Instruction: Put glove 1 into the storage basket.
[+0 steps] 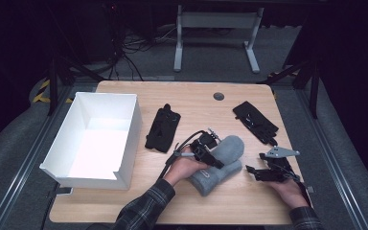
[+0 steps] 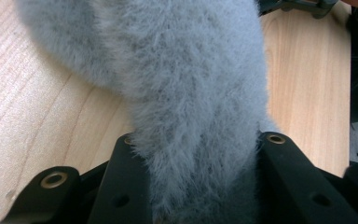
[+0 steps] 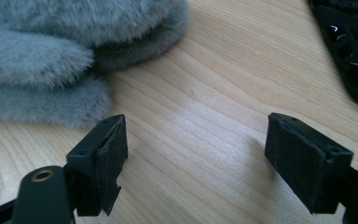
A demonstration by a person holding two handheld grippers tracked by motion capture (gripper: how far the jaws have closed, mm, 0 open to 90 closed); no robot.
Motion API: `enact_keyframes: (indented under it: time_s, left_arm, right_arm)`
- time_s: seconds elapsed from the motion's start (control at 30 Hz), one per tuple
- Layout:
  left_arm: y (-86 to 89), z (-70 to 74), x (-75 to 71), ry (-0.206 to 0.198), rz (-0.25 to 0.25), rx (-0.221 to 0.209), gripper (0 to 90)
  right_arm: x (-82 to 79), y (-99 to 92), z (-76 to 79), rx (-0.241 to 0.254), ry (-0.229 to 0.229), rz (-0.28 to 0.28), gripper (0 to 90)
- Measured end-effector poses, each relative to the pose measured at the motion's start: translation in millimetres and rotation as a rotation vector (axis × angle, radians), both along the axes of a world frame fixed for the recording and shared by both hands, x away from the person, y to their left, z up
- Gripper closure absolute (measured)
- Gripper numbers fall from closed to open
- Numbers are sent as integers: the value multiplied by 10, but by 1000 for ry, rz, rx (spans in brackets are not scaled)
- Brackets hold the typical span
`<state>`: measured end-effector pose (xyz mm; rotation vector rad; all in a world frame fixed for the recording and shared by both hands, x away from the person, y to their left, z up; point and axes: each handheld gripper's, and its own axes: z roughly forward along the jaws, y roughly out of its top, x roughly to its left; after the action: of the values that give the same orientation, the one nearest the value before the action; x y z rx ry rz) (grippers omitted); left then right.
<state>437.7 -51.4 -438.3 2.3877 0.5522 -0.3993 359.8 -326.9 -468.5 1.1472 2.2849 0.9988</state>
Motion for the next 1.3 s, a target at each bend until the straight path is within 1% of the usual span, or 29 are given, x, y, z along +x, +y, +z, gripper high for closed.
enact_keyframes:
  time_s: [0.13,0.2,0.23,0.37,0.57,0.63,0.67,0.77,0.87,0.93,1.1,1.17,1.27,1.3]
  left_arm:
    - [32,105,-12,-11,2,3,690]
    - [45,130,-10,-15,-2,5,690]
    - [54,154,-16,-12,6,-6,690]
    - [108,269,-15,-30,7,-11,689]
    - [202,462,-32,-53,38,-31,688]
    - [247,550,-38,-59,51,-50,687]
    - [247,550,-38,-59,51,-50,687]
    - [303,652,-42,-71,60,-52,687]
    - [374,747,-34,-75,82,-69,687]
    - [418,799,-27,-75,86,-78,686]
    - [550,964,-34,-96,110,-99,686]
    - [600,1022,-29,-103,115,-98,686]
    - [702,1135,-27,-119,139,-104,685]
    - [702,1135,-27,-119,139,-104,686]
  right_arm:
    - [0,0,0,0,0,0,217]
    - [0,0,0,0,0,0,217]
    - [0,0,0,0,0,0,217]
    - [0,0,0,0,0,0,217]
    - [0,0,0,0,0,0,217]
    - [0,1,0,0,0,0,217]
    - [0,1,0,0,0,0,217]
    - [0,1,0,0,0,0,217]
    - [0,1,0,0,0,0,217]
    - [0,0,0,0,0,0,217]
    - [0,1,0,0,0,0,217]
    - [0,0,0,0,0,0,217]
    - [0,1,0,0,0,0,217]
    - [0,1,0,0,0,0,217]
